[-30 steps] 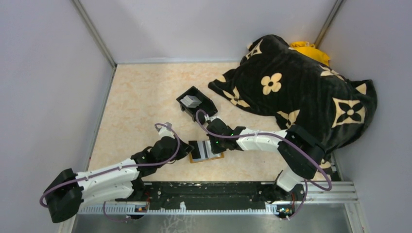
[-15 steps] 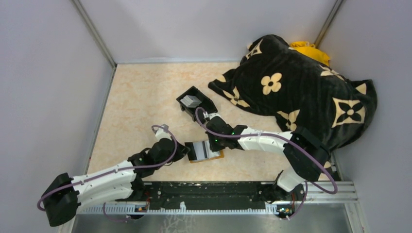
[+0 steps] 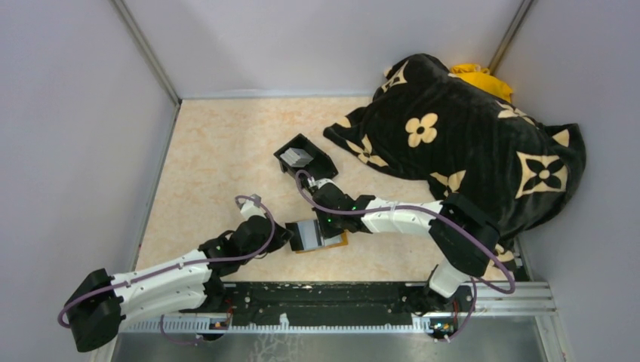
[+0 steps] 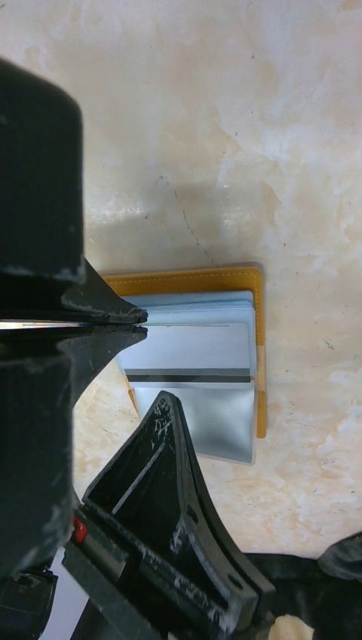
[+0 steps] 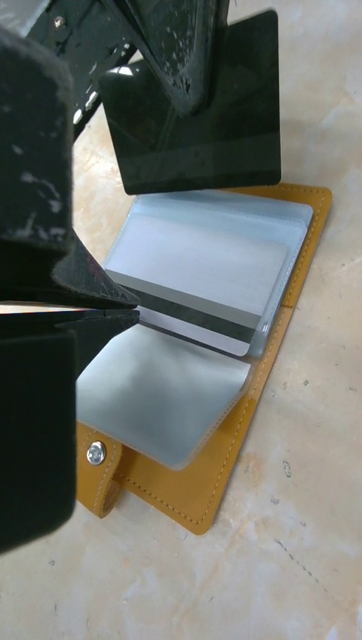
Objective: Put the credit cards into the card holder
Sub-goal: Turn over the card slot in the card holder.
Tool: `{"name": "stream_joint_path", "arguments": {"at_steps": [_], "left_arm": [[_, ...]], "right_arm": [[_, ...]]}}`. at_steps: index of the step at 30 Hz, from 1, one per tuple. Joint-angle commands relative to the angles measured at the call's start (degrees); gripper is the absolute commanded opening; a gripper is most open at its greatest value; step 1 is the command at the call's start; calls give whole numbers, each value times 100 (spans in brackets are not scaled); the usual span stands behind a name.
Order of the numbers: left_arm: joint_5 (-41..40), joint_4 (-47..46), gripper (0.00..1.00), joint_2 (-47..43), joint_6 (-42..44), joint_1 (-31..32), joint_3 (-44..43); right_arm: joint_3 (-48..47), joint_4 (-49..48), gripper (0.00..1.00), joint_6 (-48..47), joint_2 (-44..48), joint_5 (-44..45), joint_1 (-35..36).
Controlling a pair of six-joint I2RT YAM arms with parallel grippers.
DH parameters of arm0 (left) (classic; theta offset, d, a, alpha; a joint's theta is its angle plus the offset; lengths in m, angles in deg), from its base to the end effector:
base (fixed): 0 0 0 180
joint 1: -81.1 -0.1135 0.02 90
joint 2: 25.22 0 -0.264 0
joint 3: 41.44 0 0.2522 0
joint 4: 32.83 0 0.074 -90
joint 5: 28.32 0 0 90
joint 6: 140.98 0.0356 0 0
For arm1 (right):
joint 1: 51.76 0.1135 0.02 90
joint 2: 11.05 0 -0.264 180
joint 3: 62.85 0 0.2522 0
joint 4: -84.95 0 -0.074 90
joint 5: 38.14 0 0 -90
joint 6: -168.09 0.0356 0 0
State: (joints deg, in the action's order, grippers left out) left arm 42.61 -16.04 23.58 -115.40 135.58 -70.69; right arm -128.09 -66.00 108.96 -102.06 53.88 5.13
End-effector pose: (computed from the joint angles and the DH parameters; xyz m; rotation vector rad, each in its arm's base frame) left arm 0.1085 -0.1320 0.1640 -0.3898 2.2503 -0.7969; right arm 0.1731 0.2631 0.1782 -0.5762 2.5589 0.5430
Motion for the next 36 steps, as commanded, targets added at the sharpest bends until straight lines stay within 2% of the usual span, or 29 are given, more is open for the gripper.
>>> {"name": "stream_joint_path", "arguments": {"at_steps": [1, 10, 18, 28, 36], "left_arm": [[-118, 105, 0, -58, 81, -25, 38], [-197, 286, 0, -166, 159, -18, -19], [-198, 374, 0, -177, 210, -19, -72], [-402, 831, 0, -675, 305, -17, -139], [-489, 869, 0, -580, 374, -17, -188]], "right_arm": [[-172, -301, 0, 6, -186, -86, 60], [-53, -433, 0, 84, -615, -134, 62], [-4, -442, 0, 106, -722, -136, 56], [33, -548, 0, 115, -880, -207, 42], [99, -587, 0, 143, -902, -222, 36]]}}
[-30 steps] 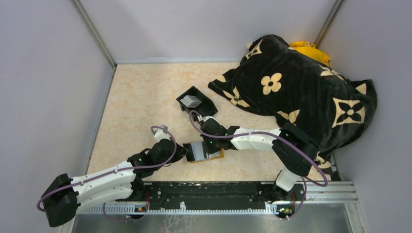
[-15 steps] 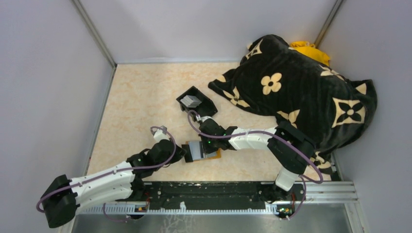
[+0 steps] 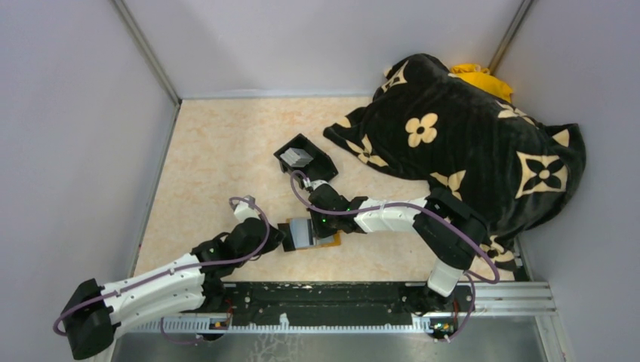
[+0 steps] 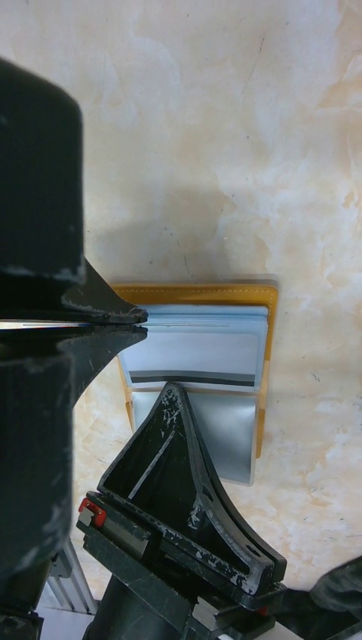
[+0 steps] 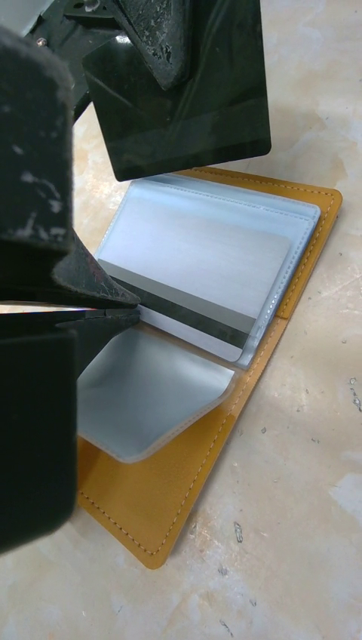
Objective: Put the credit cards into the card holder
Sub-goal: Turn over the card slot in the card holder.
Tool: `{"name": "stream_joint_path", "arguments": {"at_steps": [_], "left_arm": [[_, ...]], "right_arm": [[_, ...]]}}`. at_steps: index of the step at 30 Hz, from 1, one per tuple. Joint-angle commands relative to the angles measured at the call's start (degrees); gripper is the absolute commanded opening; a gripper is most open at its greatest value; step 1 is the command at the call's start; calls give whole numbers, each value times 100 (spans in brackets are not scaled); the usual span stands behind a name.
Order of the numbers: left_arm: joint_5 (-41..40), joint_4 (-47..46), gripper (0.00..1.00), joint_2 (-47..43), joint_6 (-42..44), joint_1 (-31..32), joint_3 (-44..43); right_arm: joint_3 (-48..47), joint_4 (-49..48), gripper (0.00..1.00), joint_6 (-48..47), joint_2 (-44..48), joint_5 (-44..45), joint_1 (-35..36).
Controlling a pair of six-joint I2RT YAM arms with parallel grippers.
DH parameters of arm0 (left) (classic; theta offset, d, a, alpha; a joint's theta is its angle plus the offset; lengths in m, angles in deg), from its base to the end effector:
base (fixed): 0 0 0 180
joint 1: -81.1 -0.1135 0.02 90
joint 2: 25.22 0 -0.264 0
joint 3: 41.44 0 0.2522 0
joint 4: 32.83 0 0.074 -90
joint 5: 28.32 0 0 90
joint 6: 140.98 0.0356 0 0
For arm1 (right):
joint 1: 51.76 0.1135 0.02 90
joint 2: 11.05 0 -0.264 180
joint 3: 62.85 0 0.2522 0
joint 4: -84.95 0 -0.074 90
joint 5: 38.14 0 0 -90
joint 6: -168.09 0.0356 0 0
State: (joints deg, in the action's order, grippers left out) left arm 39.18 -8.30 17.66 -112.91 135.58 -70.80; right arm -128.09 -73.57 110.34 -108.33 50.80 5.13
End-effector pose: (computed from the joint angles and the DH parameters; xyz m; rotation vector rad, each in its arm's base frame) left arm 0.1017 -0.1190 0.1683 -0.3648 2.2374 -0.6979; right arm 0.1810 0.2788 0.1535 -0.5692 2.5688 0.6258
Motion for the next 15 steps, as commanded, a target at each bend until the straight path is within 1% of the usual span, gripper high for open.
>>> {"name": "stream_joint_path", "arguments": {"at_steps": [1, 7, 15], "left_arm": [[-183, 108, 0, 17, 140, -17, -185], [-297, 41, 0, 110, 254, -40, -225], [-177, -289, 0, 420, 295, -71, -198]], "right_arm": [[107, 161, 0, 3, -281, 86, 35], [133, 148, 0, 20, -276, 62, 36], [152, 130, 0, 29, -261, 39, 32]]}}
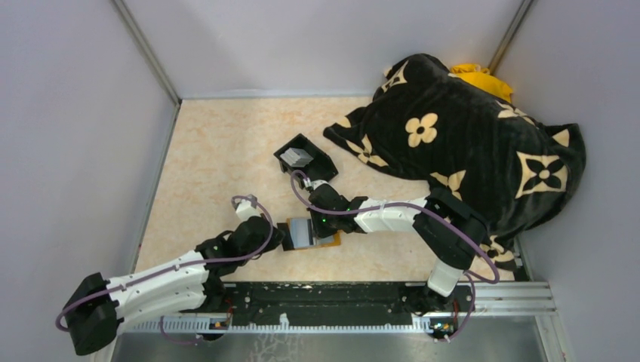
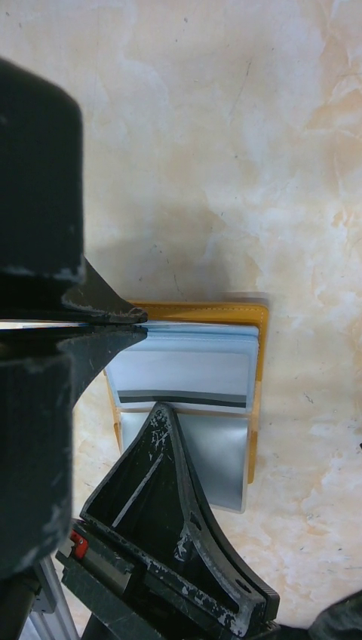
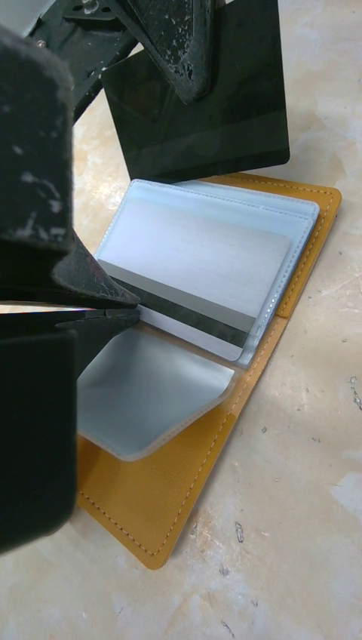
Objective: Put the credit cards into the card holder
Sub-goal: Turn over the card slot in the card holder.
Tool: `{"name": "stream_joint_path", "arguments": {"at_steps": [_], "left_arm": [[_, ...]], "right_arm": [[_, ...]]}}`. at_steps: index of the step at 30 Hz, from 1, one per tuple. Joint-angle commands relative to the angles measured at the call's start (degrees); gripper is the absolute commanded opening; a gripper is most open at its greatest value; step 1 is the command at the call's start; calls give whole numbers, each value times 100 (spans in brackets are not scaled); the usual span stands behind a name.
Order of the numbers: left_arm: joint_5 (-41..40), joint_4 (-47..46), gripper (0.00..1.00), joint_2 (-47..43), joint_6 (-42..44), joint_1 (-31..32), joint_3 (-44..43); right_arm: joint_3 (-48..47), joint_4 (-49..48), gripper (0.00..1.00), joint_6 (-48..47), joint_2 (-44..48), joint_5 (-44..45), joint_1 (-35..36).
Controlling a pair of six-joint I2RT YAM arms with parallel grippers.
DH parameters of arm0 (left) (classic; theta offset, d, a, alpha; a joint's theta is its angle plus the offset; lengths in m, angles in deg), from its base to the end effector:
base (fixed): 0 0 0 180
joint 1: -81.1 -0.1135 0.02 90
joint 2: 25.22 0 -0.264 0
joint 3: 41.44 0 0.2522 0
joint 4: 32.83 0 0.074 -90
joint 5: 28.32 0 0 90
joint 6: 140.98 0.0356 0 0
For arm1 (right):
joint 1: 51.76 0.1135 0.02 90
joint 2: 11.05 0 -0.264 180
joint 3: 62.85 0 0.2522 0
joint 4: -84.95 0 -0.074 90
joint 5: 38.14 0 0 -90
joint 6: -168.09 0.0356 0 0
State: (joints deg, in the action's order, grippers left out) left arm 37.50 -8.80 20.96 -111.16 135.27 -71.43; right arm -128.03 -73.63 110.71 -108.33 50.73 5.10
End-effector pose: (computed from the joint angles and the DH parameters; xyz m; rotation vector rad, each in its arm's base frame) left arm 0.1059 -0.1218 0.1649 -0.3431 2.2472 -0.6193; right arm 0.1811 0.2786 0.1532 -0.5611 2.5721 0.6291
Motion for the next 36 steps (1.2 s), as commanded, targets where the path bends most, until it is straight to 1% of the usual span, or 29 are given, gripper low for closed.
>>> {"name": "stream_joint_path", "arguments": {"at_steps": [1, 7, 22, 36], "left_arm": [[0, -265, 0, 106, 113, -48, -135], [66, -311, 0, 36, 116, -83, -141], [98, 53, 0, -271, 130, -111, -227], [197, -125, 0, -154, 69, -111, -137]], "right_arm": [[149, 139, 0, -2, -257, 46, 35], [176, 114, 0, -9, -259, 43, 36], [167, 96, 0, -5, -283, 25, 34], [153, 105, 0, -6, -275, 8, 28]]}}
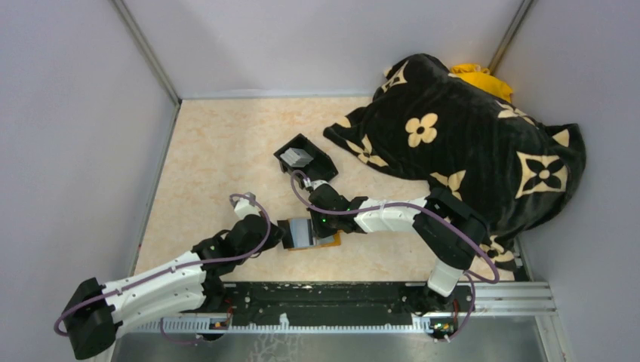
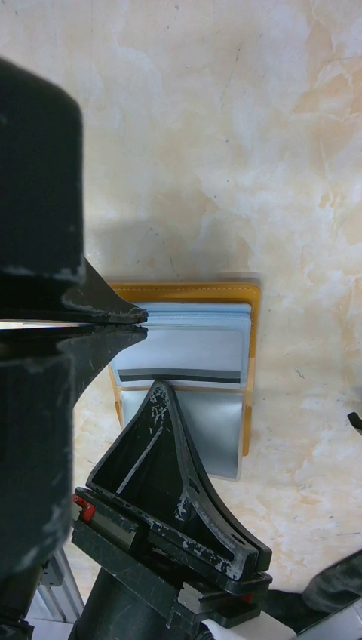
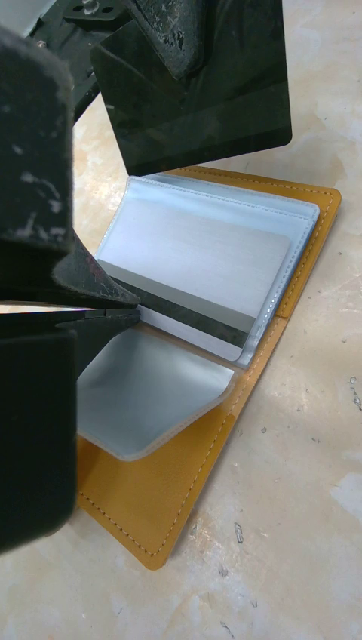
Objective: Put the credit cards into the card holder
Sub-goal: Turn over the card slot in the card holder.
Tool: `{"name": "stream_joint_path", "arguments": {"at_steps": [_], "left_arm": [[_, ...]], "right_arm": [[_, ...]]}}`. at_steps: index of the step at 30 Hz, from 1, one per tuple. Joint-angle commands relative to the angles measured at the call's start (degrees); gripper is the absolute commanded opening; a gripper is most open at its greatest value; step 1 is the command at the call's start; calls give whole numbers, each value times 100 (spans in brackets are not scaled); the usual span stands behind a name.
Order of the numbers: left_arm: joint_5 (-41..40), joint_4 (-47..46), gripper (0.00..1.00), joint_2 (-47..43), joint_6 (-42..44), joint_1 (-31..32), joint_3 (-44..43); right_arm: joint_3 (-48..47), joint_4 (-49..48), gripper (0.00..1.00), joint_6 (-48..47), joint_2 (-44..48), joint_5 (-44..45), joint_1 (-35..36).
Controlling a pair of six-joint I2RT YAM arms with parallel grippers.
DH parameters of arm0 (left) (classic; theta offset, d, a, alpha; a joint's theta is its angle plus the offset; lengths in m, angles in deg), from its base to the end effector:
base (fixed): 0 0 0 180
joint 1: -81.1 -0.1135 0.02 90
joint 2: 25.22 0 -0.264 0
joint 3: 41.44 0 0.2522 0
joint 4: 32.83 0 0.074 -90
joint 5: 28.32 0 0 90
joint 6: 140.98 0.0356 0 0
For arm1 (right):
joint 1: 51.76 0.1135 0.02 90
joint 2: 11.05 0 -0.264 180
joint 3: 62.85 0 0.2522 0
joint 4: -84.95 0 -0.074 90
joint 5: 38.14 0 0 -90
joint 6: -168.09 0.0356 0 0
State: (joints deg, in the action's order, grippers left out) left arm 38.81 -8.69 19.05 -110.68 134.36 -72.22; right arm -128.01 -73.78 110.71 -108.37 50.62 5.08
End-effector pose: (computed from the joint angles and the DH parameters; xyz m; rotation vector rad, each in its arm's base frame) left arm 0.1073 -0.1206 0.1737 -0.3480 2.2224 -0.6676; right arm 0.1812 0.2787 0.1531 -0.5614 2.5714 0.6323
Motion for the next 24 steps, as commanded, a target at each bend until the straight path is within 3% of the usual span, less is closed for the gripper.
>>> {"name": "stream_joint_path", "arguments": {"at_steps": [1, 24], "left_arm": [[65, -151, 0, 39, 27, -23, -50], [142, -759, 0, -54, -180, -48, 460]], "right_arm": [[148, 120, 0, -9, -271, 18, 32], [120, 182, 0, -40, -268, 16, 29]]}}
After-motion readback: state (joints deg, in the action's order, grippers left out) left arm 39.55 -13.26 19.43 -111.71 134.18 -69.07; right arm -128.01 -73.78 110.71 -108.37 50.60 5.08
